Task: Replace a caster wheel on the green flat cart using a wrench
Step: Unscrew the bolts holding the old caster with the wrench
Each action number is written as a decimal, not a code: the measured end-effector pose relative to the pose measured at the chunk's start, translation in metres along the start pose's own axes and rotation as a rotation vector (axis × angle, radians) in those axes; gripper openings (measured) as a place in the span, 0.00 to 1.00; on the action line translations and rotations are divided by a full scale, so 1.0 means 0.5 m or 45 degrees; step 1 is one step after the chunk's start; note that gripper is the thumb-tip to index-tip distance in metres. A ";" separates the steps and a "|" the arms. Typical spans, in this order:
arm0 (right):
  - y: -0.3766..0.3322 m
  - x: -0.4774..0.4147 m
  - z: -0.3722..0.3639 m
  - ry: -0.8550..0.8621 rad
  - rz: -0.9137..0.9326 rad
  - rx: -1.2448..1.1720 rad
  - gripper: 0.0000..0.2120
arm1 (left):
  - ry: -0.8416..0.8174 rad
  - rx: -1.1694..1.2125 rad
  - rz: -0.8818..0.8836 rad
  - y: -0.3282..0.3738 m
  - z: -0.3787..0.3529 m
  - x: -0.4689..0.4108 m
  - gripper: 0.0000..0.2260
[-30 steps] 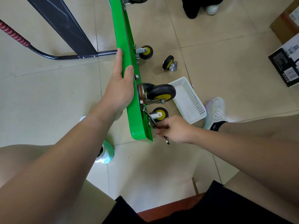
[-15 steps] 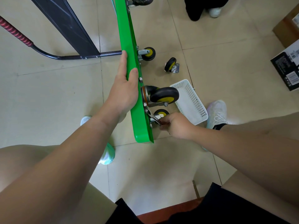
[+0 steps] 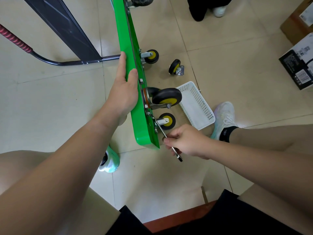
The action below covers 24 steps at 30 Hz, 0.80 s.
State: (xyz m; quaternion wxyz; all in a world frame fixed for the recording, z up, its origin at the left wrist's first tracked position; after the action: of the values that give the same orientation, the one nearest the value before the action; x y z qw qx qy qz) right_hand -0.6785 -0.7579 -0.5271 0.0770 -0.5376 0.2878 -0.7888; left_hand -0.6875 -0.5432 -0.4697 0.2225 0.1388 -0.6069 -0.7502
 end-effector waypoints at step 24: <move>-0.011 -0.042 -0.016 -0.082 0.026 -0.019 0.08 | 0.000 0.007 0.010 -0.003 0.001 -0.003 0.30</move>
State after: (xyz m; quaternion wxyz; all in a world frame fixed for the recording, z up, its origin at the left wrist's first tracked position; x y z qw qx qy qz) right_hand -0.6760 -0.7413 -0.5431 0.0904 -0.5603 0.2965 -0.7681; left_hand -0.6869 -0.5418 -0.4710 0.2251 0.1372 -0.6095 -0.7476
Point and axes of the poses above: each hand's wrist, its own x-axis away from the middle knuckle, its own z-axis out of the back of the hand, y = z × x, the point moved 3 cm from there along -x, towards the middle knuckle, and after that the axes turned 12 degrees about -z, right-handed, at the moved point
